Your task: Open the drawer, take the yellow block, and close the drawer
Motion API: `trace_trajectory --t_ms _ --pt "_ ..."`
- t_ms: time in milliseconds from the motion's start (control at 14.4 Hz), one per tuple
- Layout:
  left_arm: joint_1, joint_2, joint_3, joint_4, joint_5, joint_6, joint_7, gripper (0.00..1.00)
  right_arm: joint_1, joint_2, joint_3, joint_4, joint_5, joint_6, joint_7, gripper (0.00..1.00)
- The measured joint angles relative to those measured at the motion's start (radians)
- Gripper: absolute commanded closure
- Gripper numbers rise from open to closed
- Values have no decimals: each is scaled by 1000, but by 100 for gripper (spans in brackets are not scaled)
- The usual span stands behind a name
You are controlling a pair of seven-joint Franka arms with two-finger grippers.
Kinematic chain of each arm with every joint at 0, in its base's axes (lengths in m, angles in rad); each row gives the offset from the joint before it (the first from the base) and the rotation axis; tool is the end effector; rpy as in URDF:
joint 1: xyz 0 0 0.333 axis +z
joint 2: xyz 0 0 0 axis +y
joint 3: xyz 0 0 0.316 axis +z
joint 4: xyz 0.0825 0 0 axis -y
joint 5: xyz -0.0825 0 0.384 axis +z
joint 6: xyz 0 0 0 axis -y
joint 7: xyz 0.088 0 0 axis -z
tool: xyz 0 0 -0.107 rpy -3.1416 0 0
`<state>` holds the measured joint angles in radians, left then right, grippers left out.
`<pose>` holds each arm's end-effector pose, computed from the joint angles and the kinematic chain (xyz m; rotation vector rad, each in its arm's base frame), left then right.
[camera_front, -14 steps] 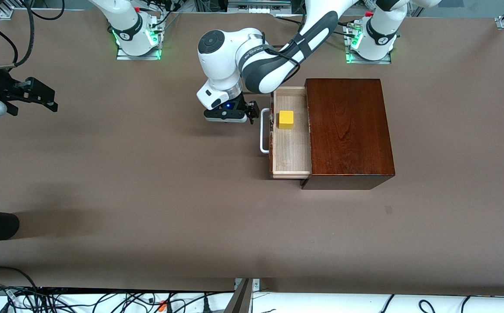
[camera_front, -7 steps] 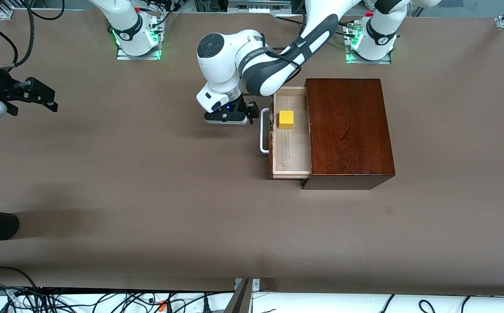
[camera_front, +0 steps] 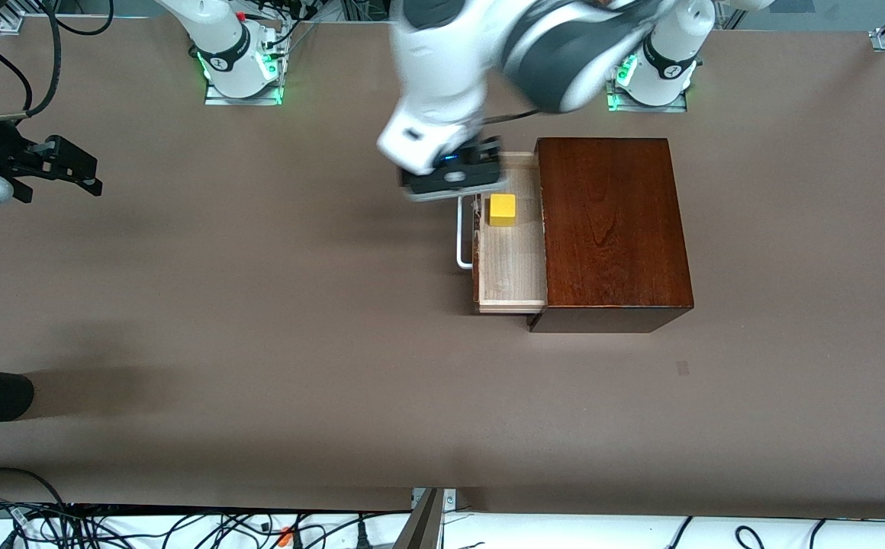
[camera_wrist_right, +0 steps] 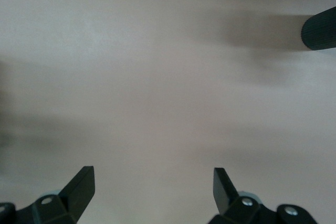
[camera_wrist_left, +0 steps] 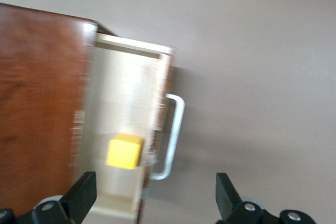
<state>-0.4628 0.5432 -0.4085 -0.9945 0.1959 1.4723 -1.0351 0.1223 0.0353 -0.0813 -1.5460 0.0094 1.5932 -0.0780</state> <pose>0.5218 -0.4530 0.5618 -3.1038 -0.3600 0.0422 0.5671 0.0251 0.6185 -3.1297 -0.1863 -0.0190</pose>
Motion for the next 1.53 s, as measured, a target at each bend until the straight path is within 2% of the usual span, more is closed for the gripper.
trace_trajectory --t_ms 139,347,555,694,902,1110,1318,1526 --pt "92 -55 0 -2 -51 -61 26 0 1 3 3 0 0 0 0 0" --pt "226 -102 0 -24 -116 -105 167 0 6 30 9 0 0 -3 -1 0" --pt "368 -180 0 -123 -180 -111 293 0 12 42 17 1 1 -50 -4 0" --pt "416 -241 6 -196 -188 -112 355 0 15 41 48 5 4 -113 -23 0" --pt "416 -317 98 -287 -208 -111 460 0 21 35 152 9 7 -159 -95 0" --pt "404 -367 235 -363 -237 -90 599 0 29 34 312 20 9 -168 -114 0" --pt "370 -432 360 -485 -247 -2 749 0 67 44 462 27 8 -134 -116 0" --pt "357 -489 410 -585 -248 68 841 0 177 108 498 26 7 16 -117 0"
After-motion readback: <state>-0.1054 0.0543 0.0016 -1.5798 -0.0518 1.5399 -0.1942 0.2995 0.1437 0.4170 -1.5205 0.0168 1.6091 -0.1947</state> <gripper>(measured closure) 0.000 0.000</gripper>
